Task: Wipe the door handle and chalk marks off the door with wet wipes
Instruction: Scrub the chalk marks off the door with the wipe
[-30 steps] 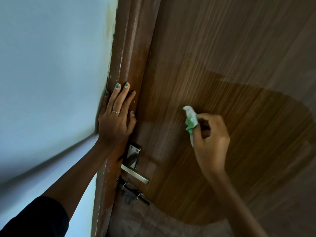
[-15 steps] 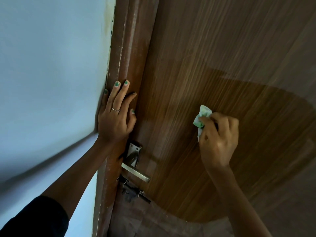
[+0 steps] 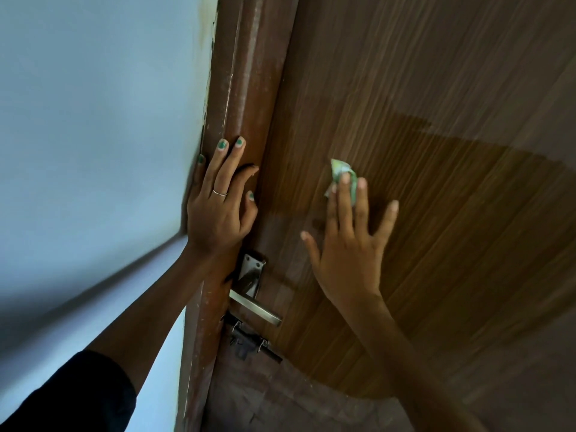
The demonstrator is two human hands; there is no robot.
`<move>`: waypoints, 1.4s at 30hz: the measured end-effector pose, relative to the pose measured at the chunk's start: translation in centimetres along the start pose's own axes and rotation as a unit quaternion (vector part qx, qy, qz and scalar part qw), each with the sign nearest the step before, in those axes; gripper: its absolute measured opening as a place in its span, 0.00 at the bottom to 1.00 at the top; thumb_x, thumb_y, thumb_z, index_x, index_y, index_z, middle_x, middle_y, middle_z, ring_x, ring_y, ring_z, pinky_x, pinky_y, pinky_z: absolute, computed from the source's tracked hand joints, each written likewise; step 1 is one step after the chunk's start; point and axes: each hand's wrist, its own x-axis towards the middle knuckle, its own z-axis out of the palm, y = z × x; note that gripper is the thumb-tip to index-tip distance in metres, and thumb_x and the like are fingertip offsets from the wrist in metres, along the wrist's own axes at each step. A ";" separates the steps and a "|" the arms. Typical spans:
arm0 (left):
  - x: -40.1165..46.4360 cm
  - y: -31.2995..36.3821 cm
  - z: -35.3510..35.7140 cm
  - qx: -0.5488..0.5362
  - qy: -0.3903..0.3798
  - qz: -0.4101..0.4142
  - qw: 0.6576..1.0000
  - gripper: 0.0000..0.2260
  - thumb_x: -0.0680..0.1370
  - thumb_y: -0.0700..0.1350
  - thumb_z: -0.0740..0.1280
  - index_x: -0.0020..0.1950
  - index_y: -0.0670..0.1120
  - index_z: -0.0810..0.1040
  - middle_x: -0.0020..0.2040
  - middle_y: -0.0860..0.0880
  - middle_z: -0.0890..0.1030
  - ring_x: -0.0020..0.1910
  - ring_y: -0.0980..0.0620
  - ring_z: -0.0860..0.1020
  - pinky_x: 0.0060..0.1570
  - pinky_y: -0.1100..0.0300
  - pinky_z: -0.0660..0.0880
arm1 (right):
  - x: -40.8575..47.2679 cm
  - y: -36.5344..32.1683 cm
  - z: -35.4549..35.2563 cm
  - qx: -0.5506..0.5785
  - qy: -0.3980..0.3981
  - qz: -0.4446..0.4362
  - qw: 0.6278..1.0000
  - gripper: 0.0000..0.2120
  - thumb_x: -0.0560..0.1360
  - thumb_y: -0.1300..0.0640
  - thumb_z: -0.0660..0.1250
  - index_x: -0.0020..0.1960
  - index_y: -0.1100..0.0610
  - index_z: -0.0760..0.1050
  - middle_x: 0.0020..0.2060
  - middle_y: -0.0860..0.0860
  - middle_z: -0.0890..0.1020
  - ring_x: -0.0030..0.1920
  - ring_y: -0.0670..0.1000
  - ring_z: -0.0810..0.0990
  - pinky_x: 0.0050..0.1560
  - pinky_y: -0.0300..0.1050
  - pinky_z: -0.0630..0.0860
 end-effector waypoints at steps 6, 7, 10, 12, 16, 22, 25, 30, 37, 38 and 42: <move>0.0 0.1 -0.2 0.014 0.003 0.000 1.000 0.15 0.77 0.43 0.59 0.62 0.44 0.77 0.71 0.43 0.69 0.72 0.44 0.63 0.70 0.48 0.61 | 0.3 -6.1 2.6 0.026 -0.099 -0.218 0.971 0.35 0.75 0.34 0.56 0.74 0.56 0.59 0.77 0.56 0.50 0.77 0.55 0.45 0.69 0.65 0.29; 0.1 0.0 -0.2 0.019 0.004 0.003 1.000 0.15 0.77 0.43 0.60 0.61 0.44 0.77 0.70 0.43 0.70 0.72 0.44 0.63 0.72 0.50 0.59 | -0.6 -6.6 3.5 0.030 -0.119 -0.246 0.961 0.34 0.75 0.34 0.56 0.73 0.55 0.62 0.77 0.56 0.50 0.77 0.55 0.43 0.68 0.65 0.27; 0.2 0.0 -0.3 0.024 0.001 0.005 1.000 0.15 0.76 0.42 0.61 0.61 0.44 0.77 0.70 0.43 0.70 0.72 0.44 0.63 0.74 0.55 0.52 | -3.9 -6.3 5.5 -0.001 -0.153 -0.283 0.947 0.35 0.75 0.33 0.53 0.73 0.55 0.64 0.77 0.56 0.49 0.77 0.56 0.40 0.68 0.67 0.27; 0.2 0.1 -0.3 0.023 -0.003 0.001 1.000 0.15 0.76 0.43 0.59 0.61 0.44 0.78 0.70 0.43 0.70 0.72 0.44 0.63 0.73 0.53 0.55 | -6.2 -5.0 6.3 0.008 -0.133 -0.264 0.955 0.39 0.73 0.32 0.54 0.74 0.57 0.61 0.77 0.55 0.54 0.77 0.55 0.46 0.71 0.66 0.32; 0.2 0.1 -0.3 0.015 -0.003 0.002 1.000 0.15 0.75 0.42 0.61 0.60 0.45 0.77 0.70 0.43 0.70 0.72 0.44 0.63 0.72 0.51 0.58 | -11.0 -1.6 7.6 0.027 -0.114 -0.243 0.963 0.42 0.71 0.30 0.51 0.74 0.57 0.60 0.76 0.51 0.59 0.76 0.52 0.53 0.72 0.64 0.40; 0.1 0.0 -0.1 0.010 -0.004 0.004 1.000 0.15 0.76 0.42 0.61 0.61 0.44 0.77 0.71 0.42 0.69 0.72 0.43 0.62 0.70 0.47 0.63 | -15.5 4.0 7.6 0.024 -0.046 -0.156 0.986 0.32 0.75 0.37 0.52 0.73 0.52 0.63 0.75 0.47 0.60 0.73 0.55 0.60 0.67 0.68 0.53; 0.1 0.1 -0.2 0.000 -0.002 0.004 1.000 0.15 0.76 0.41 0.61 0.61 0.44 0.76 0.71 0.42 0.68 0.73 0.43 0.61 0.69 0.45 0.65 | -15.1 5.7 6.0 0.036 0.027 -0.078 0.996 0.28 0.76 0.41 0.56 0.72 0.51 0.65 0.73 0.47 0.65 0.70 0.58 0.64 0.64 0.67 0.58; 0.0 0.2 -0.3 0.001 -0.011 -0.002 1.000 0.15 0.75 0.41 0.61 0.61 0.43 0.75 0.72 0.42 0.68 0.73 0.43 0.60 0.68 0.43 0.66 | -13.6 8.1 4.9 0.014 0.154 -0.019 0.988 0.19 0.78 0.50 0.62 0.68 0.53 0.73 0.70 0.49 0.70 0.60 0.59 0.71 0.53 0.59 0.65; -0.8 0.7 -0.5 0.011 -0.053 -0.022 0.998 0.15 0.77 0.43 0.60 0.62 0.43 0.75 0.74 0.43 0.66 0.75 0.43 0.58 0.71 0.45 0.60 | -14.0 8.6 6.1 0.094 0.191 -0.058 0.975 0.20 0.74 0.64 0.62 0.66 0.58 0.72 0.65 0.53 0.70 0.48 0.56 0.71 0.42 0.53 0.69; -0.9 1.0 -0.6 0.008 -0.055 -0.032 0.998 0.15 0.77 0.43 0.60 0.62 0.43 0.75 0.74 0.43 0.65 0.75 0.43 0.58 0.72 0.47 0.59 | -14.2 8.5 6.3 0.113 0.193 -0.064 0.973 0.19 0.75 0.65 0.63 0.65 0.58 0.71 0.63 0.53 0.71 0.47 0.55 0.71 0.40 0.51 0.70; -1.3 2.9 -1.3 -0.035 -0.065 -0.085 0.994 0.16 0.76 0.43 0.62 0.63 0.42 0.74 0.74 0.44 0.64 0.76 0.43 0.56 0.75 0.57 0.49 | -15.1 7.5 6.6 0.170 0.175 -0.079 0.966 0.11 0.79 0.62 0.61 0.56 0.62 0.80 0.51 0.55 0.82 0.39 0.52 0.75 0.33 0.47 0.74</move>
